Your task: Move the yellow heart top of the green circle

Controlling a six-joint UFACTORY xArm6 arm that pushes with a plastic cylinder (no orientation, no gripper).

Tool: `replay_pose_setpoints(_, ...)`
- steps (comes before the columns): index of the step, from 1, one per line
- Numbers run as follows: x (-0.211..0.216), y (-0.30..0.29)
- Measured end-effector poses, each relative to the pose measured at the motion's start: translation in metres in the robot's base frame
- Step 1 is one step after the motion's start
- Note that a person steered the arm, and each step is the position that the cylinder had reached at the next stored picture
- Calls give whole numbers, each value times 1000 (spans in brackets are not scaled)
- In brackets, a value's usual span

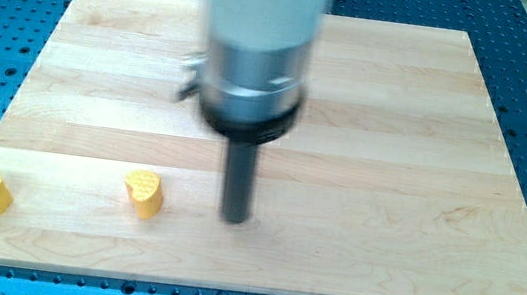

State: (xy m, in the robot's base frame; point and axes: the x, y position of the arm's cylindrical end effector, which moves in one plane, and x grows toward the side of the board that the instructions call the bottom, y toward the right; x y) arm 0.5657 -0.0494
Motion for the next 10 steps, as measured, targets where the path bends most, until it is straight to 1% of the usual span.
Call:
replay_pose_setpoints(1,31,-36)
replay_pose_setpoints(3,-57,-83)
replay_pose_setpoints(4,-107,-121)
replay_pose_setpoints(5,-162,-140)
replay_pose_setpoints(7,-208,-136)
replay_pose_setpoints(8,-231,-118)
replay_pose_setpoints(9,-200,-125)
replay_pose_setpoints(10,-181,-116)
